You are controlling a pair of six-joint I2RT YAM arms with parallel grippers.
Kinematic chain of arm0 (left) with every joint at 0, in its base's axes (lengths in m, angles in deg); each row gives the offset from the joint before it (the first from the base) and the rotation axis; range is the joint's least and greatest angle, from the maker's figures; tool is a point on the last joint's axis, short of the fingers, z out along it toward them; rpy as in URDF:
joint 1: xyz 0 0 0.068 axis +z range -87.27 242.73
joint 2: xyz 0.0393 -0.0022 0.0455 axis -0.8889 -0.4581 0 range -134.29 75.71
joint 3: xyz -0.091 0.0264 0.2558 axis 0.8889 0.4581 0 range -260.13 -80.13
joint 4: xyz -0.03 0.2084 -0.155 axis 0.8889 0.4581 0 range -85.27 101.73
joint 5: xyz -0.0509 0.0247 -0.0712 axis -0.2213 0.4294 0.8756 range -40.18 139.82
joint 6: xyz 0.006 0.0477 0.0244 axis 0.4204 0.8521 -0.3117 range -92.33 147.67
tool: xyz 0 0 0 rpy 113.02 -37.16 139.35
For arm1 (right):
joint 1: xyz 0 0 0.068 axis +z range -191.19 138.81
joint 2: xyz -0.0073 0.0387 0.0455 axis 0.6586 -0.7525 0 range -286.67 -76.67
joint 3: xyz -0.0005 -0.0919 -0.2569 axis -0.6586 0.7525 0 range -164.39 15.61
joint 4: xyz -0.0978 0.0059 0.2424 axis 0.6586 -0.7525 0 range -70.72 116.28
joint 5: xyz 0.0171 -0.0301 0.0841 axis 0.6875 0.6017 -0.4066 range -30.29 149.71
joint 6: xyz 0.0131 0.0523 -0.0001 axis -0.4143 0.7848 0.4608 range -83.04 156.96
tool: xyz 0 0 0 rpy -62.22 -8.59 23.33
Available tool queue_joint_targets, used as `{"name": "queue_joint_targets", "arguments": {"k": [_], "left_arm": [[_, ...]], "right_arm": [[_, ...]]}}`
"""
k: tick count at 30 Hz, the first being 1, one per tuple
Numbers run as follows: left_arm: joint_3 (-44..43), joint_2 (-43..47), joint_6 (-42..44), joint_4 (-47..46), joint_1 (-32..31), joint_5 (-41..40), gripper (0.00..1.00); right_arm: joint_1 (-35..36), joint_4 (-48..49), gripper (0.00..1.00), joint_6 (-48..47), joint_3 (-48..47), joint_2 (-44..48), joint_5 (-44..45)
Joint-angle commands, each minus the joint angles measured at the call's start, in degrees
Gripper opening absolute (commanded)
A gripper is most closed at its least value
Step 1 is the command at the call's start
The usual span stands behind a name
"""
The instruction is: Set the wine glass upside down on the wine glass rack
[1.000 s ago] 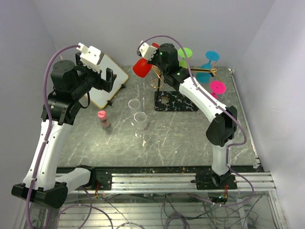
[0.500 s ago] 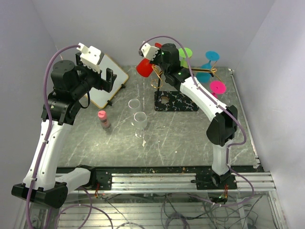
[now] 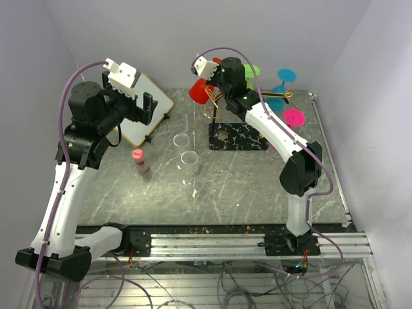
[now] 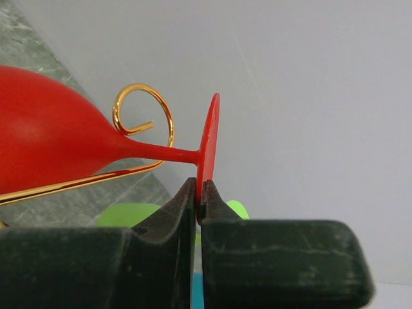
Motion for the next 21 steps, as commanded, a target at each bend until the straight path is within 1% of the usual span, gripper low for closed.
{"name": "queue_joint_targets", "arguments": {"k": [1, 21], "left_arm": [[0.16, 0.72, 0.72, -0.49, 0.53, 1.11, 0.98], [-0.19, 0.27, 1.33, 0.19, 0.53, 0.98, 0.98]], "right_arm": [[-1.32, 2.54, 0.00, -0.53, -0.63, -0.99, 0.70], [-2.60, 2.76, 0.00, -1.45, -4.37, -5.47, 0.30]]}}
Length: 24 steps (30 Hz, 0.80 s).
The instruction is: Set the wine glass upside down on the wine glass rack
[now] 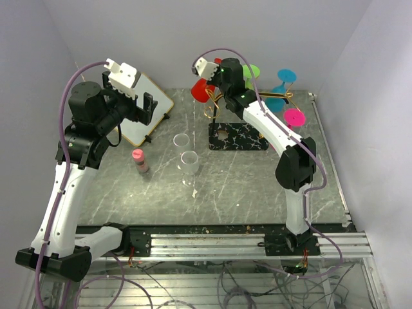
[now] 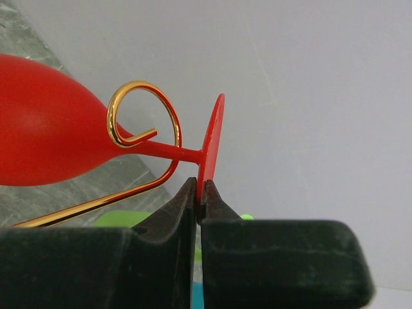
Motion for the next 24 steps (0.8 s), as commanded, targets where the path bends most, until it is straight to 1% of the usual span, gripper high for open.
{"name": "queue_joint_targets", "arguments": {"k": [1, 18, 24], "left_arm": [[-0.27, 0.34, 0.83, 0.22, 0.53, 1.01, 0.98], [-0.01, 1.36, 1.60, 0.75, 0.46, 1.13, 0.98], [0.08, 1.73, 1.74, 0.86, 0.53, 1.29, 0.98]], "right_arm": [[-0.59, 1.23, 0.00, 0.05, -2.80, -1.00, 0.32], [-0.51, -0.39, 0.00, 1.62, -7.61, -3.24, -2.60], [-0.17, -0.47, 0.00, 1.76, -7.98, -3.56, -4.19]]}}
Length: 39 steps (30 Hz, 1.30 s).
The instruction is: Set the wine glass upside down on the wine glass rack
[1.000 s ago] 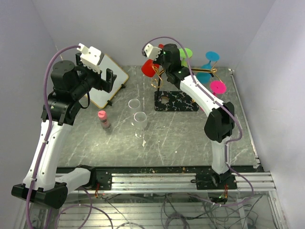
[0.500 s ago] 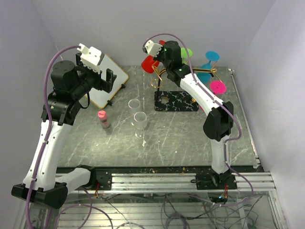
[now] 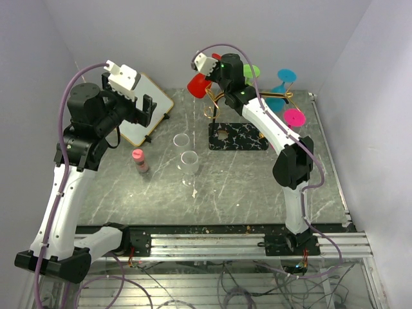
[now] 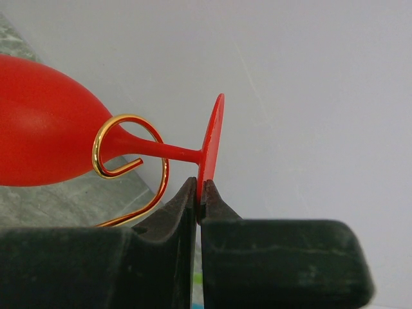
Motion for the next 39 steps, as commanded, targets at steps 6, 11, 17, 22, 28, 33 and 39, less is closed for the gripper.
{"name": "queue_joint_targets", "arguments": {"k": [6, 11, 17, 22, 28, 33, 39], "left_arm": [[0.16, 1.27, 0.54, -0.28, 0.51, 1.40, 0.98], [0.41, 1.44, 0.43, -0.51, 0.51, 1.45, 0.98], [0.51, 1.60, 0.29, -0.67, 0.48, 1.45, 0.98], [0.51, 1.65, 0.20, -0.75, 0.53, 1.53, 0.98], [0.51, 1.81, 0.09, -0.72, 0.53, 1.70, 0.99], [0.59, 2.10, 0.11, -0.78, 0.48, 1.66, 0.99], [1.04, 2.73, 0.37, -0.47, 0.50, 1.61, 0.99]], "right_arm": [[0.91, 0.91, 0.00, -0.14, -1.68, -0.86, -2.14], [1.44, 1.09, 0.00, -0.92, -0.55, -0.11, -3.00], [1.67, 0.57, 0.00, -1.59, 1.79, 1.83, -4.35], [1.81, -0.05, 0.01, -2.09, 3.20, 3.28, -5.30], [1.89, -0.94, 0.04, -2.68, 4.19, 4.62, -6.49], [2.04, -1.45, 0.06, -2.76, 4.49, 5.18, -7.54], [2.34, -1.90, 0.08, -2.89, 4.60, 5.25, -7.65]]}}
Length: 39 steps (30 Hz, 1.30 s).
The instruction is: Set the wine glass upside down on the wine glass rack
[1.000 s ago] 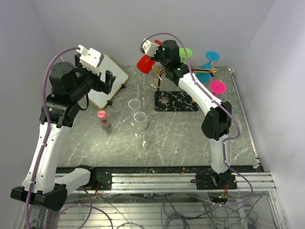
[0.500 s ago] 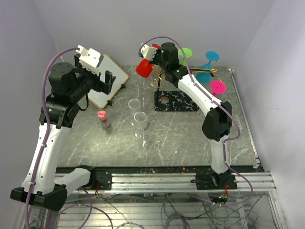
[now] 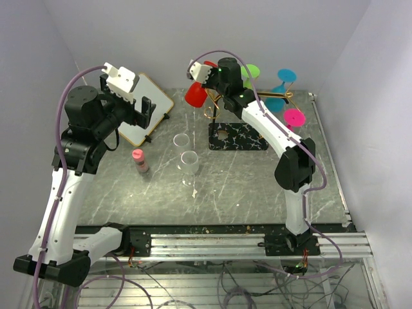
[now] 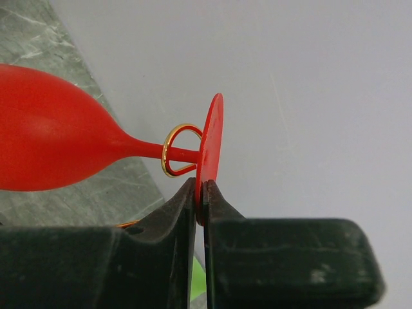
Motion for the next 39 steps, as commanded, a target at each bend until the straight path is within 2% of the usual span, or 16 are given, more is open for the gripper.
{"name": "queue_joint_targets", "arguments": {"k": [1, 39], "left_arm": [[0.56, 1.46, 0.34, -0.60, 0.46, 1.12, 0.99], [0.82, 3.19, 0.54, -0.41, 0.49, 1.16, 0.99]], "right_arm": [[0.70, -0.43, 0.08, 0.00, 0.69, 2.70, -1.34], [2.07, -3.55, 0.24, 0.83, 3.13, 6.26, -3.29]]}}
